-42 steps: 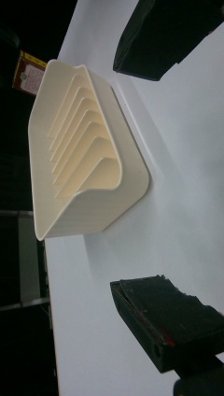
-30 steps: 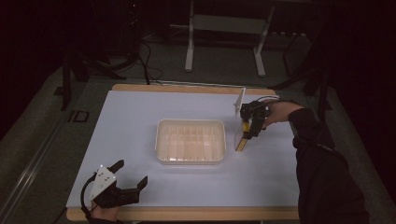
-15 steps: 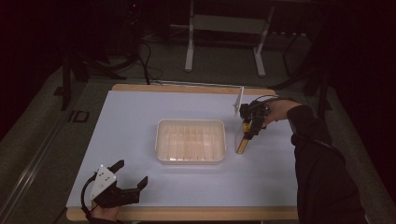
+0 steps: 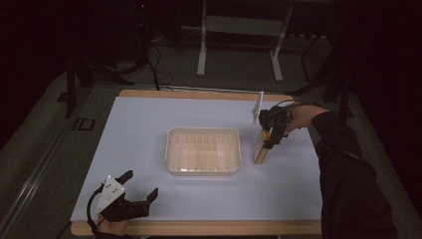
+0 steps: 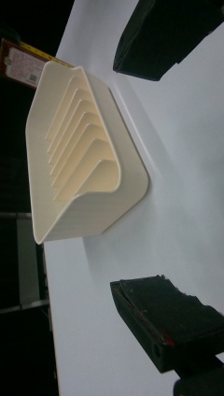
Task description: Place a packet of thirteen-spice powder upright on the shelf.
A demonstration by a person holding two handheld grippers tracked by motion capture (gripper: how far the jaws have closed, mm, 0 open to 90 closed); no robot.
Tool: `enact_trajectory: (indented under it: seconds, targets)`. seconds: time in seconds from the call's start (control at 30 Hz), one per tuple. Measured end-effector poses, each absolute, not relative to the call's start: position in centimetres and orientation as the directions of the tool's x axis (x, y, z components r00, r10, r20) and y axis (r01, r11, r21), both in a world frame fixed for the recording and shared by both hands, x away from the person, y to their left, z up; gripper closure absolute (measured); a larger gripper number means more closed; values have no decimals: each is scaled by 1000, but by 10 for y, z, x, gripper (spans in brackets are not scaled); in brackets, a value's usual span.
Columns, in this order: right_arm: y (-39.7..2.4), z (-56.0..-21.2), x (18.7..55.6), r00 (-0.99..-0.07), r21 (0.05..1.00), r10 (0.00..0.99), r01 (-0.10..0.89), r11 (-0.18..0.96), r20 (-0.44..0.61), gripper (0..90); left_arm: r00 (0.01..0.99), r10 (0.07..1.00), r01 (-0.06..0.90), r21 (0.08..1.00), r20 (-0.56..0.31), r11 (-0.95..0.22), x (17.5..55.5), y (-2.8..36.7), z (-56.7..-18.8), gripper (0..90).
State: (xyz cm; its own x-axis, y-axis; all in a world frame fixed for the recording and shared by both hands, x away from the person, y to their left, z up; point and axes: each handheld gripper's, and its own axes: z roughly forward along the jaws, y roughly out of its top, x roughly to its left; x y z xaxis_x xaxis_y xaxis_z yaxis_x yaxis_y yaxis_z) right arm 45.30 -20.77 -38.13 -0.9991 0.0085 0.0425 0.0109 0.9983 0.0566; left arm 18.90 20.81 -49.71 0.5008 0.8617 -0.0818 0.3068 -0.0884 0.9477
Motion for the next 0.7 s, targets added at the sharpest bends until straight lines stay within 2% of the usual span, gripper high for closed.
enact_trajectory:
  seconds: [0.13,0.7]
  targets:
    - [-208,-368,448,-999,93,-1,2,996,34,318,504,860,316,943,-75,-103,189,206,-498,0]
    - [-192,-326,426,-999,49,-40,-39,998,28,318,511,856,312,945,-79,-99,191,206,-497,0]
